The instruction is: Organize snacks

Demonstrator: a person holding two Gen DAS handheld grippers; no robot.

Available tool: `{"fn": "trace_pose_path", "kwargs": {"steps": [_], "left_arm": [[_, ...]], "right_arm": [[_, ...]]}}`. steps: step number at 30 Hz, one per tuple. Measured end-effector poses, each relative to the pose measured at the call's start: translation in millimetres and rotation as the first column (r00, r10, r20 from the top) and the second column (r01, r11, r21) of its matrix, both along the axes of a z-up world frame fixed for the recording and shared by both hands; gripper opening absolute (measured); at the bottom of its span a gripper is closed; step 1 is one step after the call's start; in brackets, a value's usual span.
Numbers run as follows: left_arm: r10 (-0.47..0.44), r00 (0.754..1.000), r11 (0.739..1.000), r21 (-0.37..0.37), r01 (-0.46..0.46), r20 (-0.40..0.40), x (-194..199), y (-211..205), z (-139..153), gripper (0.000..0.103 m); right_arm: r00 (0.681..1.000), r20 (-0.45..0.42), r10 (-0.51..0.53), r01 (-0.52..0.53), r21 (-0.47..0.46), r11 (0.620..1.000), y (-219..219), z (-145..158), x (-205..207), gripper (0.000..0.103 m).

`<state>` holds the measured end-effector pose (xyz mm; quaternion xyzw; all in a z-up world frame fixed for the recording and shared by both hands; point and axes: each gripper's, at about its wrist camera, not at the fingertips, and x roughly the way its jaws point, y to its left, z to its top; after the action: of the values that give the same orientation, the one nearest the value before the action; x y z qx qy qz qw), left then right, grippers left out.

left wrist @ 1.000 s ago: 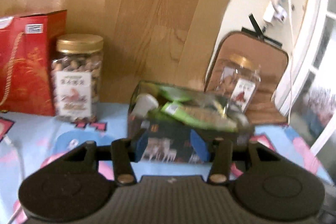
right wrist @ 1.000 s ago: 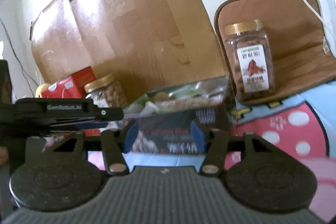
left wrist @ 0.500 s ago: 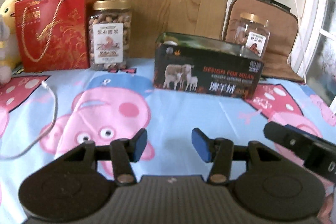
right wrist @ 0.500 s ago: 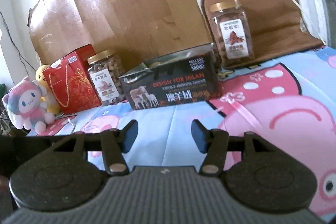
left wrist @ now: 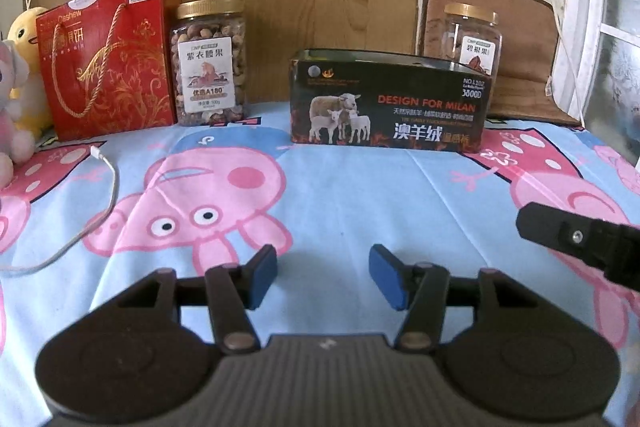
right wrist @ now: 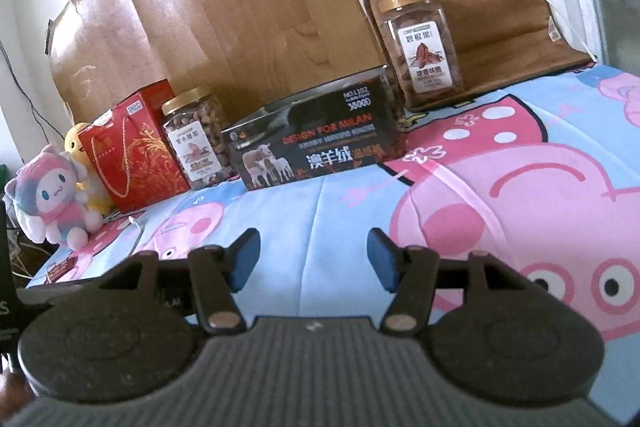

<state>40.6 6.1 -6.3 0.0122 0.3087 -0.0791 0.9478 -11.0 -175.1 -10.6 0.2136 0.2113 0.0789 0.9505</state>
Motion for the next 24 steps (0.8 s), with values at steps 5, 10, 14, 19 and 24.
{"fn": "trace_pose_path", "kwargs": {"steps": [5,10,14,19,24], "left_arm": [[0.006,1.000,1.000,-0.003,-0.006,0.012,-1.8,1.7,-0.2,0.053],[0.014,0.999,1.000,0.013,-0.014,0.043,-6.5,0.1,1.0,0.053],[0.014,0.997,0.999,0.033,-0.017,0.078,-11.7,-2.6,2.7,0.056],[0.019,0.995,0.999,0.031,-0.022,0.097,-13.8,-1.8,3.8,0.056],[0.019,0.993,0.999,0.025,-0.022,0.115,-16.4,-0.7,4.6,0.058]], "right_arm": [[1.000,0.001,-0.013,0.013,0.010,1.000,-2.5,-5.1,-1.5,0.062],[1.000,0.025,-0.010,0.009,0.014,1.000,-2.9,-4.5,-5.5,0.062],[0.999,0.040,-0.001,0.001,0.010,1.000,-1.6,-3.7,-8.3,0.062],[0.999,0.053,0.004,-0.004,0.009,1.000,-1.9,-3.1,-10.5,0.062],[0.998,0.061,0.007,-0.007,0.004,1.000,-2.0,-2.7,-11.0,0.062]]}}
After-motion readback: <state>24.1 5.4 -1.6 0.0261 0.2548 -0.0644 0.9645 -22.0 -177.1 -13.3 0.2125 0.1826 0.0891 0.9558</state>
